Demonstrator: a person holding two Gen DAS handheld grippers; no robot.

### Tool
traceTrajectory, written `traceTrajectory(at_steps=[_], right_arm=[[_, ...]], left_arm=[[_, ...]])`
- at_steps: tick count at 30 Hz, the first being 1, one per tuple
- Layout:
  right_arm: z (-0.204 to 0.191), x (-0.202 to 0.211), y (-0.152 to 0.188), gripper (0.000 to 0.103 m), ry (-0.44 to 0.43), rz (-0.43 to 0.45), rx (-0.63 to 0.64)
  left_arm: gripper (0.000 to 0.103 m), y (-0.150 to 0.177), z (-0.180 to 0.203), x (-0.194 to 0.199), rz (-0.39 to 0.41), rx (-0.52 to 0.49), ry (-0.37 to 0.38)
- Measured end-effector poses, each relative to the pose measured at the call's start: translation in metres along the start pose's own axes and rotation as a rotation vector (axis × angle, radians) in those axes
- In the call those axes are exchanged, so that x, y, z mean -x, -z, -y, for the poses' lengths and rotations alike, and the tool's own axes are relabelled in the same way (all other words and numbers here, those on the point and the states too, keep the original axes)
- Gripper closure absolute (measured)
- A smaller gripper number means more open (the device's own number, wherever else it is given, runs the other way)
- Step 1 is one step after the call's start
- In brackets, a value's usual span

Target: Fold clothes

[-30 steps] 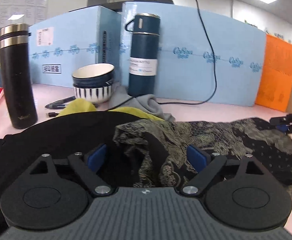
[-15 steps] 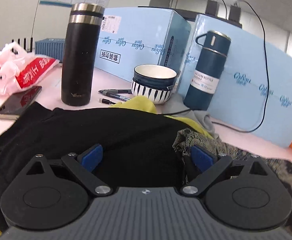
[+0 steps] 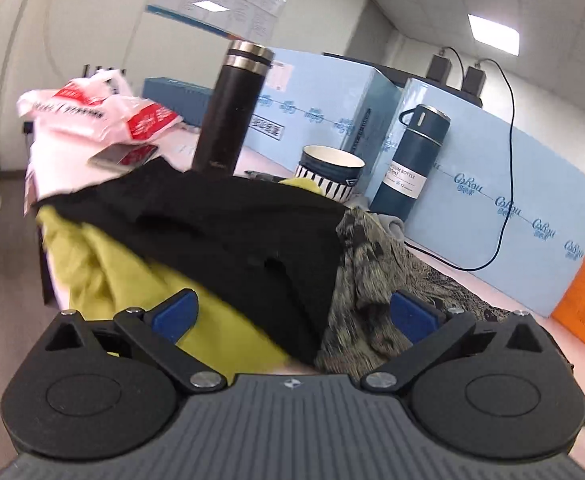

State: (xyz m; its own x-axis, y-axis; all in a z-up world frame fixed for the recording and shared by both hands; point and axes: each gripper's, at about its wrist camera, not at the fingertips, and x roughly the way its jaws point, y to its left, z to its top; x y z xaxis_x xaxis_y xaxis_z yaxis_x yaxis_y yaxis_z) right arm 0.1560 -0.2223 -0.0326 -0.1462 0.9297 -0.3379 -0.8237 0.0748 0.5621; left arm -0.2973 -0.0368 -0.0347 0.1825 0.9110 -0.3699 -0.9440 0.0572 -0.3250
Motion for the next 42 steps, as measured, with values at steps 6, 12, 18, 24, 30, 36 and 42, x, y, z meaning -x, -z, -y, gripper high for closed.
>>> traceTrajectory(at_steps=[6,12,18,24,30,36,42], right_arm=[[-0.031,0.009,0.015,0.006,0.001,-0.033,0.11],[-0.074,0.004,0.037,0.002,-0.081,-0.136,0.237],[-0.105,0.004,0.058,0.001,-0.13,-0.2,0.294],[-0.119,0.005,0.068,0.0,-0.071,-0.201,0.354],[-0.122,0.001,0.07,0.0,-0.006,-0.203,0.384],[-0.12,-0.004,0.071,0.0,0.057,-0.221,0.382],[-0.117,-0.005,0.072,0.0,0.078,-0.231,0.371]], left_arm=[[0.0,0.013,0.046,0.013,-0.028,-0.172,-0.027],[0.0,0.025,0.072,0.016,-0.054,-0.236,-0.08],[0.0,0.032,0.091,0.016,-0.05,-0.323,-0.141],[0.0,0.039,0.103,0.016,-0.062,-0.381,-0.19],[0.0,0.044,0.111,0.02,-0.062,-0.397,-0.208],[0.0,0.048,0.117,0.022,-0.047,-0.43,-0.231],[0.0,0.047,0.117,0.022,-0.053,-0.425,-0.235]])
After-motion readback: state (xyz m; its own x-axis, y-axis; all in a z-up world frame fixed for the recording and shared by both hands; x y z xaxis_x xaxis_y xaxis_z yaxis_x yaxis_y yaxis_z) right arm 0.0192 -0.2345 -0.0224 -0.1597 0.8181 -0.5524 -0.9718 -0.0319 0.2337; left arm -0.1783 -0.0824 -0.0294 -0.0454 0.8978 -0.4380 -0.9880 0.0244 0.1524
